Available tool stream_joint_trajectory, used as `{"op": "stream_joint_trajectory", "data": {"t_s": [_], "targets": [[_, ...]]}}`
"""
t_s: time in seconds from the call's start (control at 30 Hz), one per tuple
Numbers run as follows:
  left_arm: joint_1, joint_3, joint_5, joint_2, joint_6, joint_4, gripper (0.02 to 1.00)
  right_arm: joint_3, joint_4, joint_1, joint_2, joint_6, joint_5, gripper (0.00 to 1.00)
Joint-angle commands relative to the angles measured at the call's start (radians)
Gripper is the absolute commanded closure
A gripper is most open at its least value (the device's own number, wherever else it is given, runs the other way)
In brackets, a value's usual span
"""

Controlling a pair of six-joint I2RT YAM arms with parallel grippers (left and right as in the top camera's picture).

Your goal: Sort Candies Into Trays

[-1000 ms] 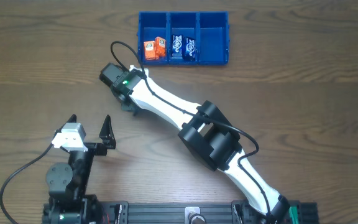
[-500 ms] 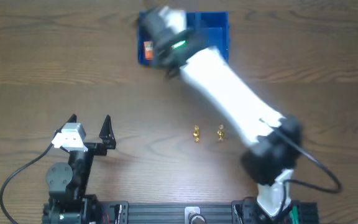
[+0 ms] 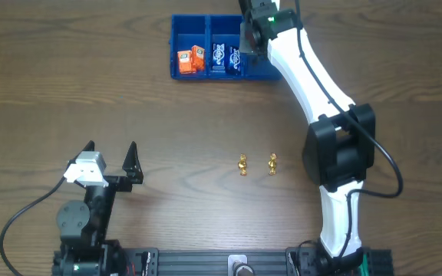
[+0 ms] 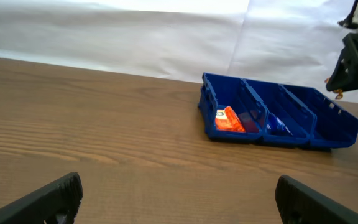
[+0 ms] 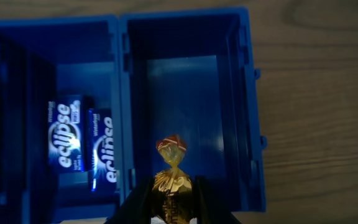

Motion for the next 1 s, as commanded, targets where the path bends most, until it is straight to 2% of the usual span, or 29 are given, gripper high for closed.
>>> {"op": "stream_joint_trajectory", "data": {"t_s": [0.03,0.07,0.1,0.13,0.17,0.2,0.33,0.43,0.57,0.6,0.67,0.83,1.0], "targets": [[0.006,-0.021,0.010,-0.006,0.010,-0.032,0.020,-0.005,0.012,-0.018,0.033,-0.013,0.007,0.809],[0.006,-0.021,0.010,-0.006,0.010,-0.032,0.020,-0.005,0.016,-0.018,0.034,-0.013,0.007,0.783],[0.006,-0.021,0.010,-0.006,0.010,-0.032,0.020,-0.005,0.022,-0.019,0.034,-0.023,0.007,0.669],[0.006,-0.021,0.010,-0.006,0.010,-0.032,0.020,-0.005,0.027,-0.019,0.034,-0.025,0.016,0.492],[0.006,-0.021,0.010,-0.006,0.010,-0.032,0.020,-0.005,0.032,-0.019,0.034,-0.028,0.030,0.367],[0.006,-0.021,0.010,-0.006,0.010,-0.032,0.020,-0.005,0.035,-0.019,0.032,-0.032,0.030,0.329],[0.006,-0.021,0.010,-0.006,0.010,-0.032,0.020,-0.061,0.002,0.032,-0.047,-0.019,0.027,0.286],[0.006,-0.021,0.010,-0.006,0.010,-0.032,0.020,-0.362,0.089,0.111,-0.255,0.011,-0.087,0.279],[0.006,-0.021,0.010,-0.006,0.010,-0.032,0.023,-0.669,0.112,0.246,-0.414,0.127,-0.123,0.275],[0.006,-0.021,0.010,-0.006,0.010,-0.032,0.020,-0.742,0.108,0.284,-0.417,0.164,-0.161,0.275],[0.006,-0.021,0.010,-0.006,0.010,-0.032,0.020,-0.820,0.116,0.303,-0.417,0.174,-0.193,0.275],[0.006,-0.021,0.010,-0.006,0.010,-0.032,0.020,-0.957,0.129,0.320,-0.417,0.240,-0.200,0.277],[0.006,-0.021,0.010,-0.006,0.010,-0.032,0.020,-0.975,0.124,0.344,-0.417,0.270,-0.215,0.316]]}}
